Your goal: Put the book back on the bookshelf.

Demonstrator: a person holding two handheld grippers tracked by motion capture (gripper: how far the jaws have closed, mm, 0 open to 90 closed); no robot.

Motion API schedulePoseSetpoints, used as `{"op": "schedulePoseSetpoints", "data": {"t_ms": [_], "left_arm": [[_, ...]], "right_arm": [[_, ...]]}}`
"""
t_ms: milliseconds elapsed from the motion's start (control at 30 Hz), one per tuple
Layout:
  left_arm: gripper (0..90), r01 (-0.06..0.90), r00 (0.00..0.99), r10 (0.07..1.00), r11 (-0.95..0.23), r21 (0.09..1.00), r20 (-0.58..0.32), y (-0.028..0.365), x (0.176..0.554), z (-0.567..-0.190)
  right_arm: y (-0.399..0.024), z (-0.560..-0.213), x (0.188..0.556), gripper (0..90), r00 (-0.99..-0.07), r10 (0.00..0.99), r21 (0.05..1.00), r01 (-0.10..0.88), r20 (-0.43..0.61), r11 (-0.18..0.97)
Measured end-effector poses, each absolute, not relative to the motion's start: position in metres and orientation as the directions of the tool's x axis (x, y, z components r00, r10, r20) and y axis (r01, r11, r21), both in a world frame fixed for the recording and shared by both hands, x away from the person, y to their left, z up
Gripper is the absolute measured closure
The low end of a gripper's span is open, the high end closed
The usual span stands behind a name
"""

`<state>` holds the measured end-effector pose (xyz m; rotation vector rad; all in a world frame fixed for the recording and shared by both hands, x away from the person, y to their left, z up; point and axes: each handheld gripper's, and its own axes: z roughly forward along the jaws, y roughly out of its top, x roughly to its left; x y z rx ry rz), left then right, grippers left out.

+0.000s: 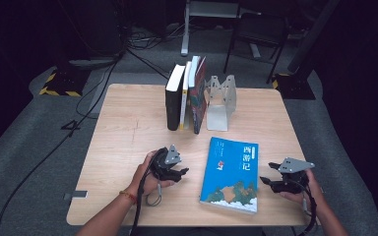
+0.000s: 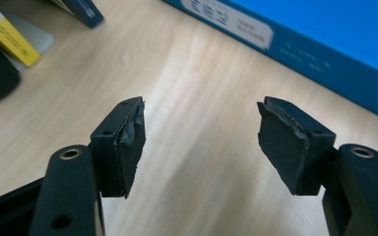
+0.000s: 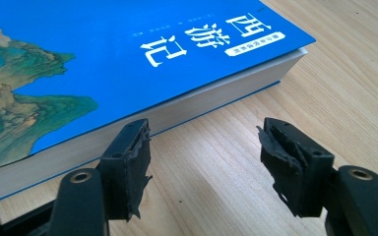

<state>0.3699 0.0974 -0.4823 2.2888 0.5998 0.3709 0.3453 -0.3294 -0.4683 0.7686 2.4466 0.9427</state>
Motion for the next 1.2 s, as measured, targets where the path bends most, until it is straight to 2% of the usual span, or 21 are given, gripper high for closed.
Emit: {"op": "schedulePoseSetpoints", "data": {"t_ms": [400,600,1200], "left_arm": [[25.8,0.319,0.897,0.441,-0.663,0.678,0.009,0.106,0.342,-0.493],[22.9,0.33,0.9,0.437,-0.666,0.669,-0.009,0.113,0.332,-0.498],[16.9,0.319,0.906,0.423,-0.658,0.683,-0.016,0.126,0.319,-0.503]], "right_arm": [[-0.338,-0.477,0.331,33.8,-0.778,0.61,0.684,0.363,-0.15,0.632],[-0.348,-0.483,0.318,29.8,-0.781,0.614,0.693,0.382,-0.111,0.611],[-0.315,-0.49,0.305,27.5,-0.881,0.462,0.651,0.289,-0.106,0.701]]}}
